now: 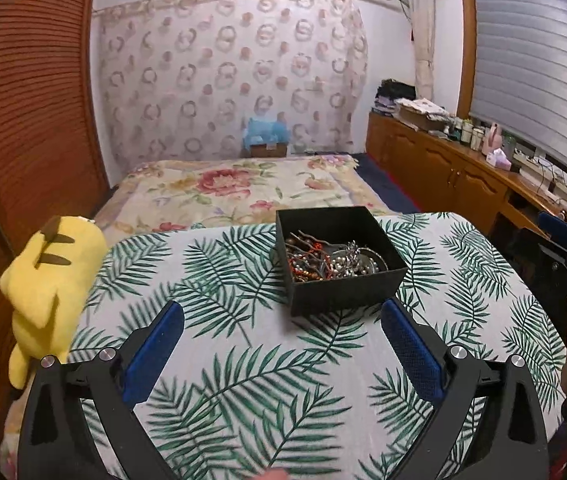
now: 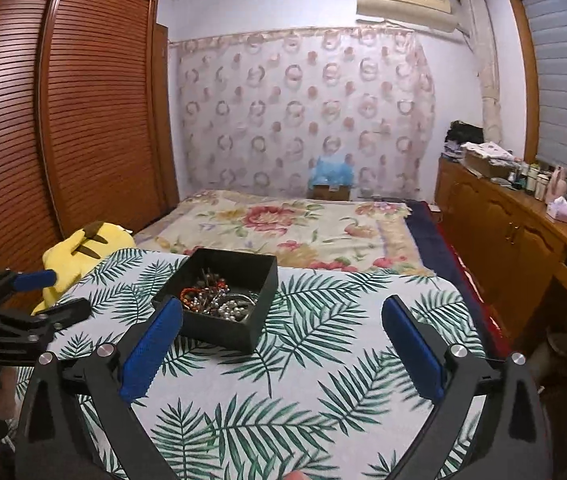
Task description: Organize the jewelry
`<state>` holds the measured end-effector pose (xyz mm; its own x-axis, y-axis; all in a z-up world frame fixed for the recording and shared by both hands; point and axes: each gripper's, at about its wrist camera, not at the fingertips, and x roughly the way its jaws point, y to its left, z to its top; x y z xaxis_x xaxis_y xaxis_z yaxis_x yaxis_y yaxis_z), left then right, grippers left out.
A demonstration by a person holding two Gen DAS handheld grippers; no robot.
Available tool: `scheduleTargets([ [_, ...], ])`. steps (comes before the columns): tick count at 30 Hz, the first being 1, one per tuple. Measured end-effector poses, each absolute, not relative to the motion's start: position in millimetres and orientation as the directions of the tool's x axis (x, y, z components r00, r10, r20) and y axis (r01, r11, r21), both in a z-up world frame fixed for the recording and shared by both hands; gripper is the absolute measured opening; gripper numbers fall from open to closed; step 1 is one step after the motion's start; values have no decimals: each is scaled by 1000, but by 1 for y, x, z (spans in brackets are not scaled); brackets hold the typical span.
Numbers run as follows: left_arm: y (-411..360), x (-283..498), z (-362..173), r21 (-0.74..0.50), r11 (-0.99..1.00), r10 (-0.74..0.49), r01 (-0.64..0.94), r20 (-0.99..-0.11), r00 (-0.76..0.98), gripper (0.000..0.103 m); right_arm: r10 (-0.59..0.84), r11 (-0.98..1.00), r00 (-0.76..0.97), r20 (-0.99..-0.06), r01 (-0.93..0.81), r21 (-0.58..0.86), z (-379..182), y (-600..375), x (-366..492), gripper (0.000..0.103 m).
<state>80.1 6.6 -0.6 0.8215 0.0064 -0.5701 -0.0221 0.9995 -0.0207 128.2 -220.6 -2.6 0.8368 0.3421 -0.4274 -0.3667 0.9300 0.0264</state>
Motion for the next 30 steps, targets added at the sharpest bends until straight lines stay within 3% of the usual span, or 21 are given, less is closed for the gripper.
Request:
scheduleTargets([
  [30,8,55,8,-13,999,23,-35,-531,847,95,358,929,845,-398,-365,60,-11,-223,99,100],
])
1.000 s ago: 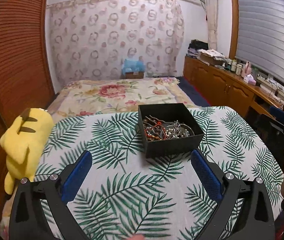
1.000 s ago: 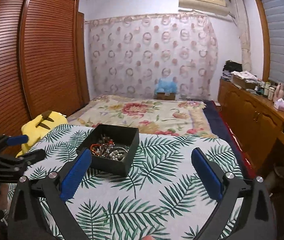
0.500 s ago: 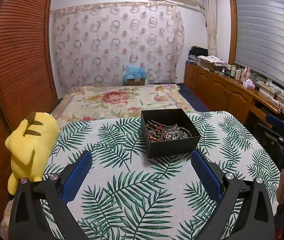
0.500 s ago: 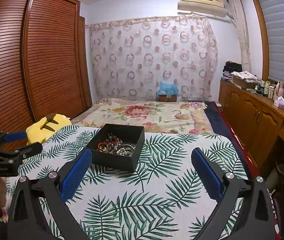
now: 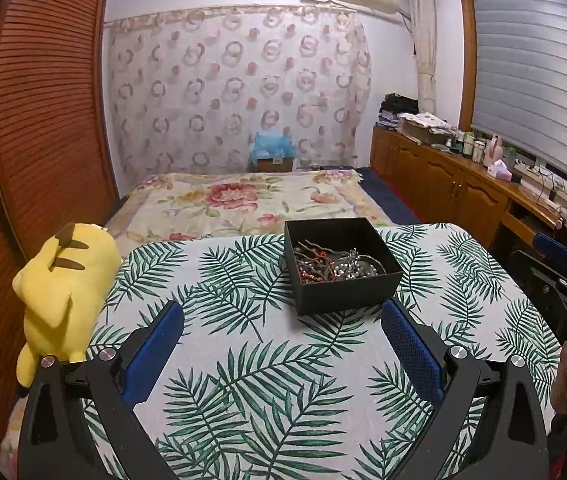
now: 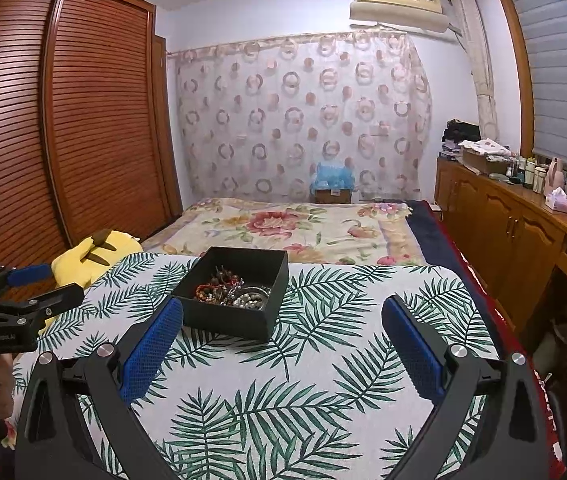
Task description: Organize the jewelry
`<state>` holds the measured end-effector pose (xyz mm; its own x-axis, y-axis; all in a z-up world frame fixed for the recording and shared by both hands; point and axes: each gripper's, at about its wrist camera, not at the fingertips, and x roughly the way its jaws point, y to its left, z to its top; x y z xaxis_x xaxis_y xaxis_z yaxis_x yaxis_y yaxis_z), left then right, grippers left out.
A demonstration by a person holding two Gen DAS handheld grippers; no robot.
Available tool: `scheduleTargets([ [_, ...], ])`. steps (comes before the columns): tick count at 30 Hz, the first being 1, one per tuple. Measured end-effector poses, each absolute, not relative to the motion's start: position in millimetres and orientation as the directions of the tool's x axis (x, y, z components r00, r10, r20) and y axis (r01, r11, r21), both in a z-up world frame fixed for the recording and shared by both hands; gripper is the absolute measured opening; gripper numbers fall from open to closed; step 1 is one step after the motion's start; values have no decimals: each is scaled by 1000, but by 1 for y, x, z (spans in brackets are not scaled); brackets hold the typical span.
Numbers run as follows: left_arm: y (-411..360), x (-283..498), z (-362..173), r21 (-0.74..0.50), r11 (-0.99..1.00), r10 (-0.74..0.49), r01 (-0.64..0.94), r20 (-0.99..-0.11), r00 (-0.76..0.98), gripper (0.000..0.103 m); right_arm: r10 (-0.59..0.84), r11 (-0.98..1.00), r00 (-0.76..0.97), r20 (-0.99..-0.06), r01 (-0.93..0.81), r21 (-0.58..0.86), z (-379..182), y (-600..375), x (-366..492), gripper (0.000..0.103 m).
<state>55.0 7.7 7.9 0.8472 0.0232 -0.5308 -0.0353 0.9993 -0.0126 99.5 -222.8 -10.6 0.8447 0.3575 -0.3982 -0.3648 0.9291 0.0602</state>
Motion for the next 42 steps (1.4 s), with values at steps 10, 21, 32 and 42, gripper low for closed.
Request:
scheduleTargets([
  [10,6,53,9,-18,1000,11,-24,-532,846,95,360,928,846,-394,-366,62,-10,-223,99,100],
  [21,3,52,10,-19,1000,6,-20,-530,848,95,363,927,842,-398,-369,65,-9,-221,98,100],
  [32,1,49,15,-18,1000,8,-20,-523,852,95,363,927,843,-398,-368,67,-9,-220,98,100],
  [42,1,49,14,-18,1000,7,-20,-522,853,95,365,927,841,-398,-370,69,-10,-220,98,100],
])
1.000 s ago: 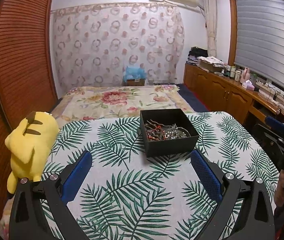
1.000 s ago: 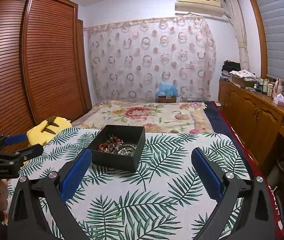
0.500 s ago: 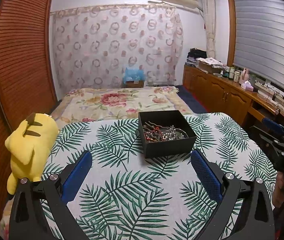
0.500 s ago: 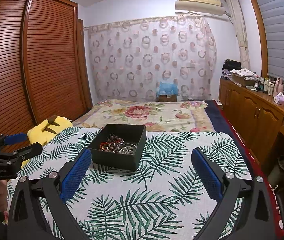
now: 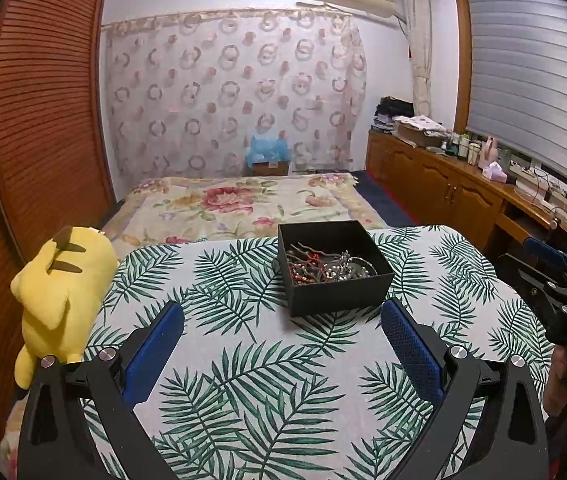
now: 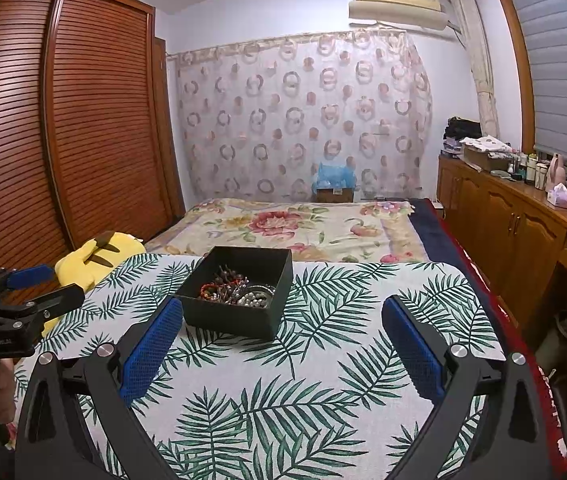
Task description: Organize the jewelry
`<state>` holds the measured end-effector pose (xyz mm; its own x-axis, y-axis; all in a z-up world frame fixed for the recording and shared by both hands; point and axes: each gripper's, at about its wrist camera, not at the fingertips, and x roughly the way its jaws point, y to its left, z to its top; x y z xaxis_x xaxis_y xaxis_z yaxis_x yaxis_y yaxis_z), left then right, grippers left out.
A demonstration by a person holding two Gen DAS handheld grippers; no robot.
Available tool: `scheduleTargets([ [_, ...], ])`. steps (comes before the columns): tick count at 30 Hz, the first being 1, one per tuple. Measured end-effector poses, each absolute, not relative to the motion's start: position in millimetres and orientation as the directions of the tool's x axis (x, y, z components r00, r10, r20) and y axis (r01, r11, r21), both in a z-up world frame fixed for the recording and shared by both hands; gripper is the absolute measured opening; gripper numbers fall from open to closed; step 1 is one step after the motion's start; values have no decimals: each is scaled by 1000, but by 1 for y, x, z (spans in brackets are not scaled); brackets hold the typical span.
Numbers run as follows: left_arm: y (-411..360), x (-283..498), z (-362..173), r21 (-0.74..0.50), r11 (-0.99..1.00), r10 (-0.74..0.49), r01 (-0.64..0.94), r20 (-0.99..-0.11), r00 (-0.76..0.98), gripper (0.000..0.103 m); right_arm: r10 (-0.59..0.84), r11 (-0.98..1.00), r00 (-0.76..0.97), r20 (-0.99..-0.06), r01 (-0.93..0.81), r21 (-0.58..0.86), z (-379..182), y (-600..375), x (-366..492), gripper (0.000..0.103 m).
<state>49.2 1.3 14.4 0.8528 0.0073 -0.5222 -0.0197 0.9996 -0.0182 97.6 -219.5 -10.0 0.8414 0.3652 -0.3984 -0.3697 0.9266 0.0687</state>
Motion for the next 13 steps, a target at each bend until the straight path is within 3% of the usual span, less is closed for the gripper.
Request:
scheduleTargets([
  [13,3,48,16,-15,1000,14,-25,-519,854,95,365,927,841,-398,-370,69,-10,-219,97,100],
])
